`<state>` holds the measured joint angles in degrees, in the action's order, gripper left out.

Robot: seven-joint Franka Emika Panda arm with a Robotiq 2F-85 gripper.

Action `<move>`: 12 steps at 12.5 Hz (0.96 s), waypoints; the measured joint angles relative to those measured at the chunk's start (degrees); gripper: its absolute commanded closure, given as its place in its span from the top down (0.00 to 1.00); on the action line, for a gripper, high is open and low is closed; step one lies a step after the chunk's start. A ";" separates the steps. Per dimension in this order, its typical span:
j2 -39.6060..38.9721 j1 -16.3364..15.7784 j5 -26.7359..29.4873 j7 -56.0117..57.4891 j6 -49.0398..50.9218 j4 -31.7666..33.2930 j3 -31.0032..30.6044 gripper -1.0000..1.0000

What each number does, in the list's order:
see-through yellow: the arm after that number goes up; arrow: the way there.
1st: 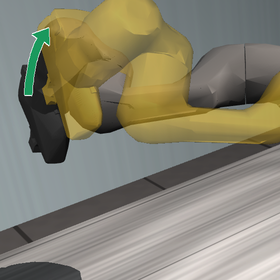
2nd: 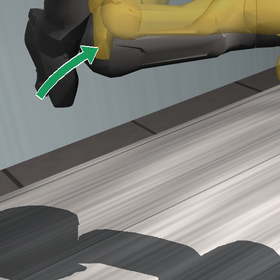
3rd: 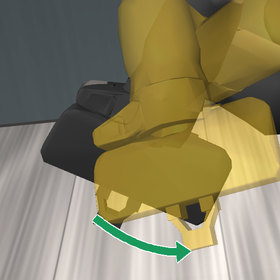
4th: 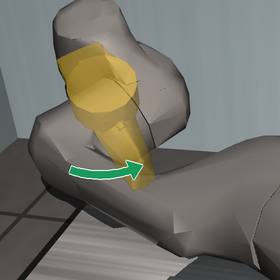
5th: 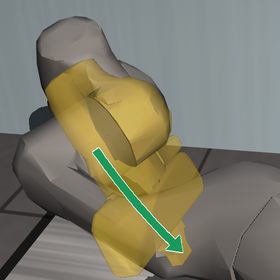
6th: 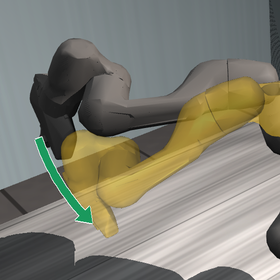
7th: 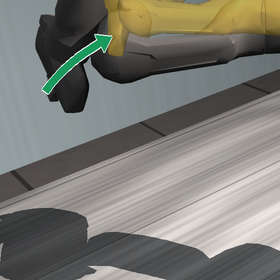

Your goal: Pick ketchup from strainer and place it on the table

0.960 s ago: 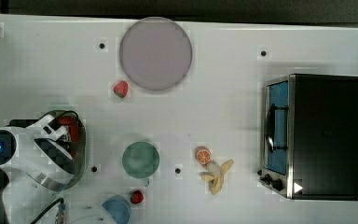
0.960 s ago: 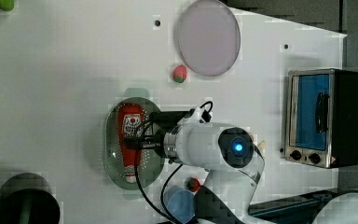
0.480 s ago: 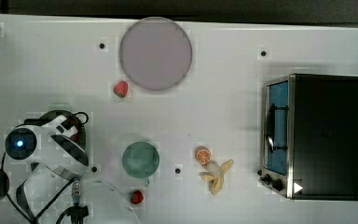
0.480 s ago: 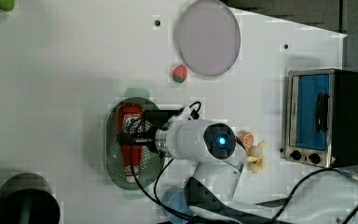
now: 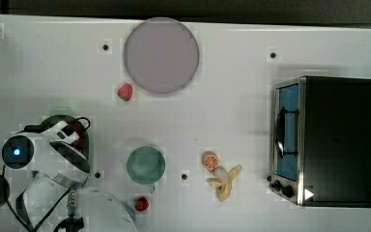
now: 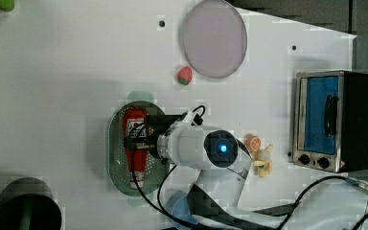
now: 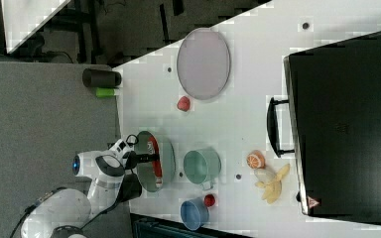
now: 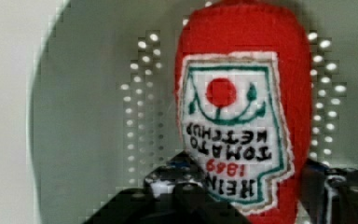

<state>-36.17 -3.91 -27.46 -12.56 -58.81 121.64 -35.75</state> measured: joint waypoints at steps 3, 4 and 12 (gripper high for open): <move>5.99 0.70 3.15 -0.13 3.66 1.90 -1.68 0.56; 9.06 1.38 6.14 -0.15 5.20 2.57 -2.57 0.56; 28.49 8.36 26.00 9.97 23.14 -3.58 -8.56 0.56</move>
<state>-7.68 4.46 -1.46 -2.59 -35.67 118.06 -44.31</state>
